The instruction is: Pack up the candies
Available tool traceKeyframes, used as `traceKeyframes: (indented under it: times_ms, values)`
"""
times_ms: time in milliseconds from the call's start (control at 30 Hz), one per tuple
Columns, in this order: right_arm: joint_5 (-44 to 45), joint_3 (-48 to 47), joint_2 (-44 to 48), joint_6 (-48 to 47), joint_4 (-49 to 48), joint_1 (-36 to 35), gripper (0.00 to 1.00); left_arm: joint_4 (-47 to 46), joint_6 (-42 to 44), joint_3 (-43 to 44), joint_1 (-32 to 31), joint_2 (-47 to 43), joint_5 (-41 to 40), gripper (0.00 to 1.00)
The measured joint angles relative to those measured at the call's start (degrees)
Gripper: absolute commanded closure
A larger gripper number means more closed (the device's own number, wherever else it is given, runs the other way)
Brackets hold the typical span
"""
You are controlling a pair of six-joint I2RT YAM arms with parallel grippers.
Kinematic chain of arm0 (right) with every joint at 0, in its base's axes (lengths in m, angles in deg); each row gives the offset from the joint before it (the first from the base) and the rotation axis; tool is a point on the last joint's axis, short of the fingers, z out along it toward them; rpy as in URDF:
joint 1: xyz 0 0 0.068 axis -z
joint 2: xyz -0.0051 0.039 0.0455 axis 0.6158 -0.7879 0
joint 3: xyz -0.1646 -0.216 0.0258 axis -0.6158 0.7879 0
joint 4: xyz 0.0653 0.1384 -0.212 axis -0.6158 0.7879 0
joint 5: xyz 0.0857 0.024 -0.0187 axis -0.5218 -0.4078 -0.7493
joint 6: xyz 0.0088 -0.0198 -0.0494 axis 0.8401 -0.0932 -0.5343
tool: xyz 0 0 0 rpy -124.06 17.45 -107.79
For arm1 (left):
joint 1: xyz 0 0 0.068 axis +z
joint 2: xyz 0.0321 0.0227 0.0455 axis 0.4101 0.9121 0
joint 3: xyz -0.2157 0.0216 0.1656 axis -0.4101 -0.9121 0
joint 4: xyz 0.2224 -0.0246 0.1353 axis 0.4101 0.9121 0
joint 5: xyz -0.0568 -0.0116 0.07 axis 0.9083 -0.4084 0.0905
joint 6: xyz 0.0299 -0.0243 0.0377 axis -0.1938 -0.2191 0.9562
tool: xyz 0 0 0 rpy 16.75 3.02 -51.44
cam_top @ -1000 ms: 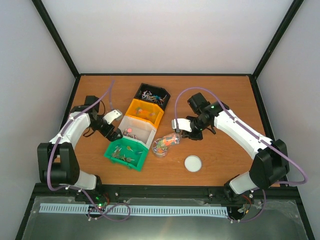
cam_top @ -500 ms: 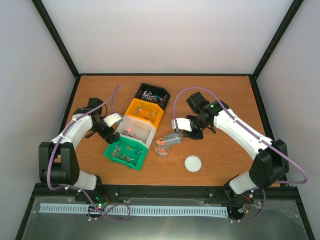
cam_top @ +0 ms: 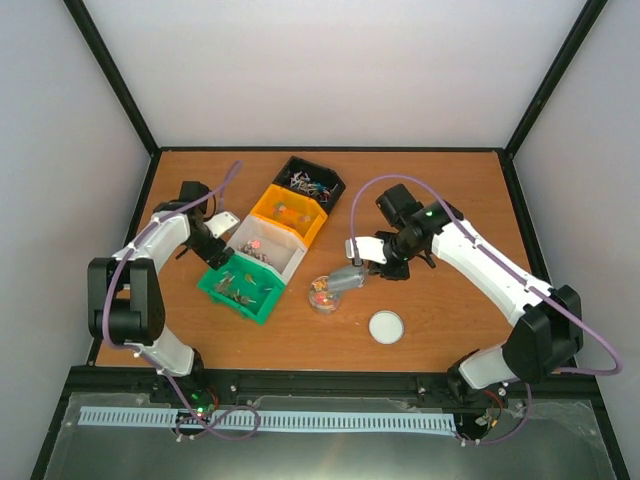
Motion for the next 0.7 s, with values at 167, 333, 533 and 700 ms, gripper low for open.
traceKeyframes:
  times_ms: [167,333,533,700]
  values:
    - [-0.39,-0.35,1.49,0.63,0.35,0.02,0.97,-0.9,-1.11,3.37,0.0,1.88,-2.58,0.0]
    - [-3.63,-1.09,2.1,2.27,0.0,3.61,0.97,0.81,-1.77,6.56,0.31,1.95,0.28,0.0]
    - [-10.34,-1.25,1.51,5.53,-4.26,15.02,0.97,5.2,-1.92,8.11,0.44,-3.8,12.31,0.0]
    - [-17.46,-0.76,-2.6,10.1,-11.65,24.98,0.97,5.2,-4.09,8.15,0.39,-9.4,18.14,0.0]
